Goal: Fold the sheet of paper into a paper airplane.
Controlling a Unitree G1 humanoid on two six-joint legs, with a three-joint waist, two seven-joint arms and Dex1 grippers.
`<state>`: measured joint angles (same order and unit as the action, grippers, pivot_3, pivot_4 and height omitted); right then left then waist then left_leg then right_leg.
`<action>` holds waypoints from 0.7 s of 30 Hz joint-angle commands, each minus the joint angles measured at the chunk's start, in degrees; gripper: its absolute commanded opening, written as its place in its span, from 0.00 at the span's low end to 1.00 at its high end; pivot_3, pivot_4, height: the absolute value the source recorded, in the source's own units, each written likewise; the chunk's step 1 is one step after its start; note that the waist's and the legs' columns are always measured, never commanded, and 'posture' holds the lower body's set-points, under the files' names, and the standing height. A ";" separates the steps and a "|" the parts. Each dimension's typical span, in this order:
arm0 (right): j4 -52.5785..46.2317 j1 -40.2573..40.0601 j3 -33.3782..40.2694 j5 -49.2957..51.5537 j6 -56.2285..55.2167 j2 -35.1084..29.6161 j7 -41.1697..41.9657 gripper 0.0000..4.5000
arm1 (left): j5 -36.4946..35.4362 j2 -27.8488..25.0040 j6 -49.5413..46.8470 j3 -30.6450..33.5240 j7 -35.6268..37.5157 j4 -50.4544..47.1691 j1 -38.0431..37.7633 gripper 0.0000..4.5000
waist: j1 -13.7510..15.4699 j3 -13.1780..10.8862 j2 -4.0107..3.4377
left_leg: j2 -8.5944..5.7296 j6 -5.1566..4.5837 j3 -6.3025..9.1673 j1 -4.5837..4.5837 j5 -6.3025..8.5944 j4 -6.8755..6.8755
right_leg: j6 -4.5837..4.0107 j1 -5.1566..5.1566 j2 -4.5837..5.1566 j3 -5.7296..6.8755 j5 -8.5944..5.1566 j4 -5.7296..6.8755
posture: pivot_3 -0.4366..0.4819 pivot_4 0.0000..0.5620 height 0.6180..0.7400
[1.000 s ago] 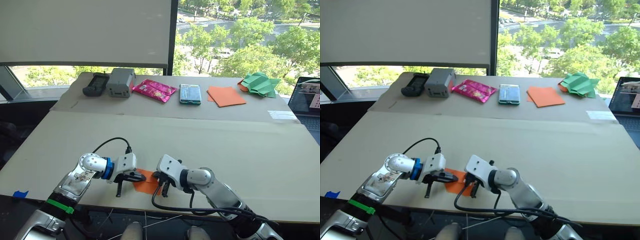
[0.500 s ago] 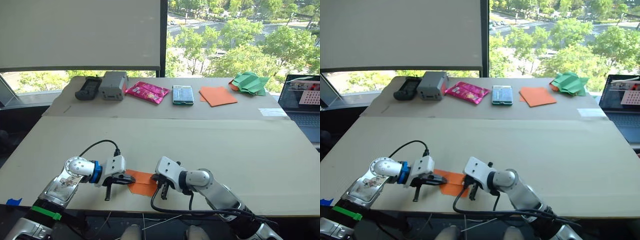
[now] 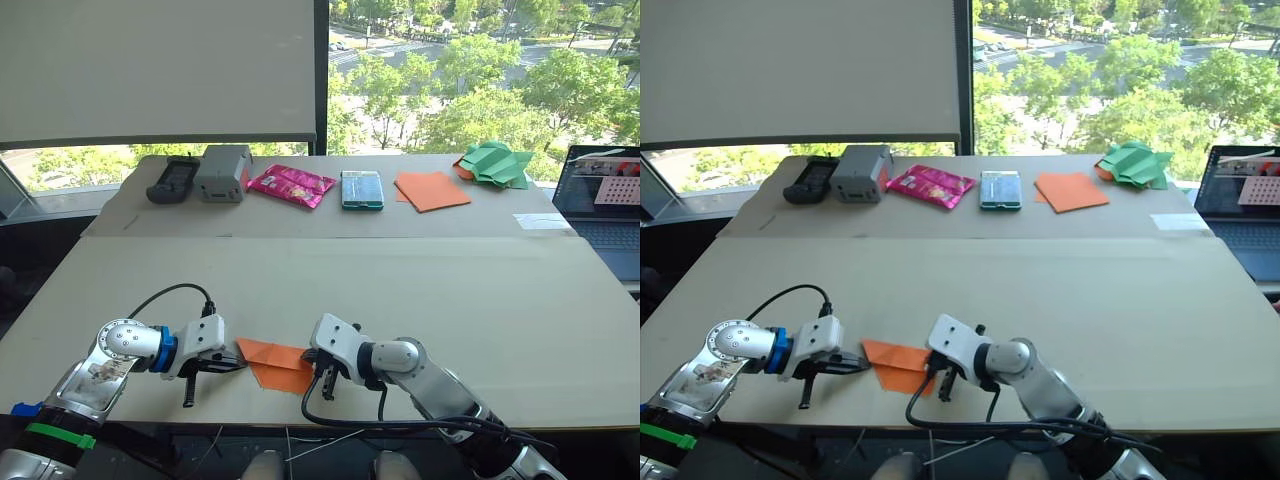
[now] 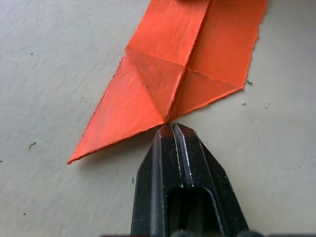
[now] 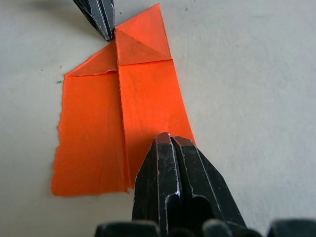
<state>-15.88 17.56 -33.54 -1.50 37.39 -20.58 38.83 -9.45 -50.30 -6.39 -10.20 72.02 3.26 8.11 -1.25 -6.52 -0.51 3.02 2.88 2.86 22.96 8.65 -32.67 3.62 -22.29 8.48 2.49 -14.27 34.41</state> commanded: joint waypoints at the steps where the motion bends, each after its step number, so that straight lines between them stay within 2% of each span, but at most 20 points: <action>1: 3.23 -0.75 -1.00 -1.44 3.07 -1.63 0.23 0.01 | 3.30 -2.46 -3.84 -1.26 -0.37 3.61 -2.96 0.00 | 0.01 -0.02 0.01 | 0.00 0.00 0.00 0.00 0.00 0.00 | 0.00 -0.01 0.00 0.00 0.00 0.00 | 0.48 0.27 0.69; 5: 0.88 -0.29 1.43 -0.25 2.03 -0.97 -0.33 0.01 | -0.43 -3.08 -7.78 2.33 -0.44 -0.58 -2.86 0.00 | -0.05 -0.14 0.10 | 0.01 0.01 0.00 0.02 0.01 0.00 | 0.00 -0.08 0.00 0.00 0.00 0.00 | 0.48 0.27 0.69; 10: -7.66 -0.63 7.11 4.33 2.30 -1.38 0.83 0.01 | -8.48 -4.00 -16.00 8.69 -0.34 -8.17 -4.17 0.00 | 0.21 -0.81 0.68 | 0.02 0.01 0.03 0.36 0.01 0.01 | 0.00 -0.42 -0.01 0.03 0.00 -0.04 | 0.48 0.27 0.69; 14: -13.73 -1.13 11.75 9.22 7.52 -2.68 2.02 0.27 | -15.80 -4.51 -23.12 14.02 -0.19 -13.66 -6.29 0.00 | 0.57 -1.02 0.90 | 0.01 -0.01 0.00 0.82 -0.01 0.00 | -0.01 -0.77 -0.03 0.02 0.03 -0.09 | 0.48 0.27 0.69; 19: -13.66 -1.11 15.13 13.32 13.45 -1.28 0.69 0.65 | -16.10 -3.71 -23.70 14.87 -1.68 -14.03 -7.62 0.00 | 1.10 -1.03 0.96 | 0.02 -0.01 0.00 0.80 -0.01 0.00 | -0.02 -0.74 -0.06 0.05 0.04 -0.04 | 0.48 0.27 0.69; 21: -12.66 -1.14 15.26 14.34 13.86 -0.97 0.66 0.65 | -15.96 -3.15 -23.44 14.67 -2.39 -14.13 -7.74 0.00 | 1.12 -1.07 0.91 | 0.01 -0.01 -0.02 0.81 -0.01 0.00 | -0.02 -0.74 -0.06 0.04 0.04 -0.12 | 0.48 0.27 0.69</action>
<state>-27.81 16.42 -19.45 11.03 50.78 -21.88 39.65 -24.86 -53.69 -30.22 3.46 70.16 -9.67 0.29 -0.12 -7.59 0.40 3.03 2.88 2.84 23.77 8.65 -32.67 3.60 -23.03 8.42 2.53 -14.23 34.22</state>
